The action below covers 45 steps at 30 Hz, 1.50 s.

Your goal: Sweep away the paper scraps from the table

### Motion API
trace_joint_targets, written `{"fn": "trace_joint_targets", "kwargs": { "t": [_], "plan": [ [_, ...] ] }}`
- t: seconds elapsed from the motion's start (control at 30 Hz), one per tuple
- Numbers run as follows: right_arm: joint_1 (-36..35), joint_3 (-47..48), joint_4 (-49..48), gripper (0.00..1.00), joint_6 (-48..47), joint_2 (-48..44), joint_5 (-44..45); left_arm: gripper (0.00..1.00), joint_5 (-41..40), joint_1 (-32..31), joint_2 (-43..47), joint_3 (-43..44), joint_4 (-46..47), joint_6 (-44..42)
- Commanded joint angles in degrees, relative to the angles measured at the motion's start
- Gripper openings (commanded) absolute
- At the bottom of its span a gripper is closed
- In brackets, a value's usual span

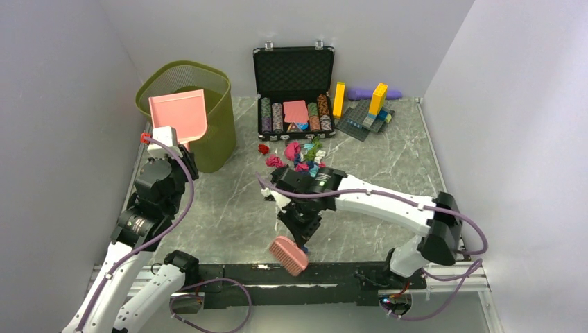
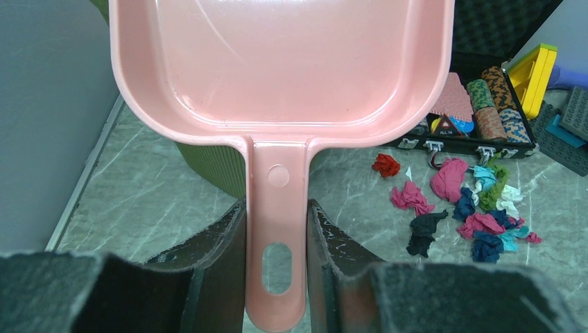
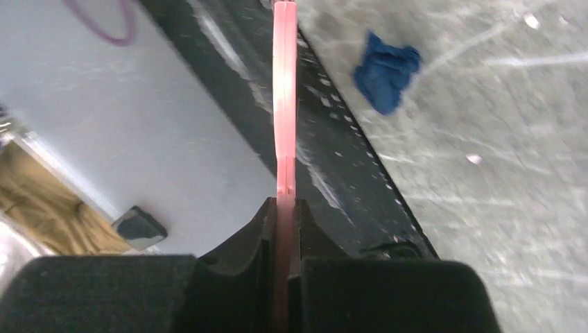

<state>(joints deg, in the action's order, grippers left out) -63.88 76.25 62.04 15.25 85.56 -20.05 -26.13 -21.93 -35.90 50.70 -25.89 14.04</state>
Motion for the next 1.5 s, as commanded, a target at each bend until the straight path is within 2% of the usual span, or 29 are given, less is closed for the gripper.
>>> {"fn": "trace_joint_targets", "kwargs": {
  "t": [0.0, 0.07, 0.37, 0.5, 0.67, 0.83, 1.0, 1.1, 1.2, 1.33, 1.47],
  "plan": [
    [-0.41, 3.74, 9.37, 0.0, 1.6, 7.69, 18.36, 0.0, 0.93, 0.31, -0.2, 0.08, 3.18, -1.2],
    [-0.28, 6.42, 12.18, 0.0, 2.27, 12.42, 30.7, 0.0, 0.93, 0.31, -0.15, 0.1, 3.27, -1.25],
    [3.56, 26.54, 9.4, 0.0, -6.59, 23.99, 61.93, 0.0, 0.93, 0.4, -0.13, -0.1, 3.34, -1.4],
    [4.98, 33.67, 7.0, 0.0, -10.93, 24.65, 61.34, 0.0, 0.86, 0.4, -0.2, -0.07, 3.12, -1.44],
    [5.46, 31.31, 3.45, 0.0, -9.7, 16.1, 53.12, 0.0, 1.74, 0.4, -0.11, -0.26, 3.29, -1.48],
    [10.0, 26.77, 8.45, 0.0, 4.26, 9.85, 52.37, 0.0, 4.5, 0.4, -1.51, 0.2, 3.24, -1.58],
    [21.78, 20.24, 18.42, 0.0, 17.39, 8.07, 61.81, 0.0, 5.86, 0.48, -2.58, 0.82, 2.7, -1.26],
    [27.22, 18.75, 23.29, 0.0, 22.65, 11.5, 70.46, 0.0, 6.68, 0.51, -2.5, 0.55, 3.04, -1.21],
    [31.78, 19.17, 23.15, 0.0, 23.33, 16.95, 73.73, 0.0, 6.84, 0.45, -2.64, 0.54, 3.11, -1.21],
    [35.84, 23.04, 19.19, 0.0, 17.75, 25.83, 74.94, 0.0, 7.02, 0.45, -3.1, 0.63, 2.82, -1.38],
    [37.95, 33.4, 17.02, 0.0, 10.68, 37.34, 75.33, 0.0, 7.85, 0.41, -3.47, 0.48, 3.03, -1.7]
  ]
}}
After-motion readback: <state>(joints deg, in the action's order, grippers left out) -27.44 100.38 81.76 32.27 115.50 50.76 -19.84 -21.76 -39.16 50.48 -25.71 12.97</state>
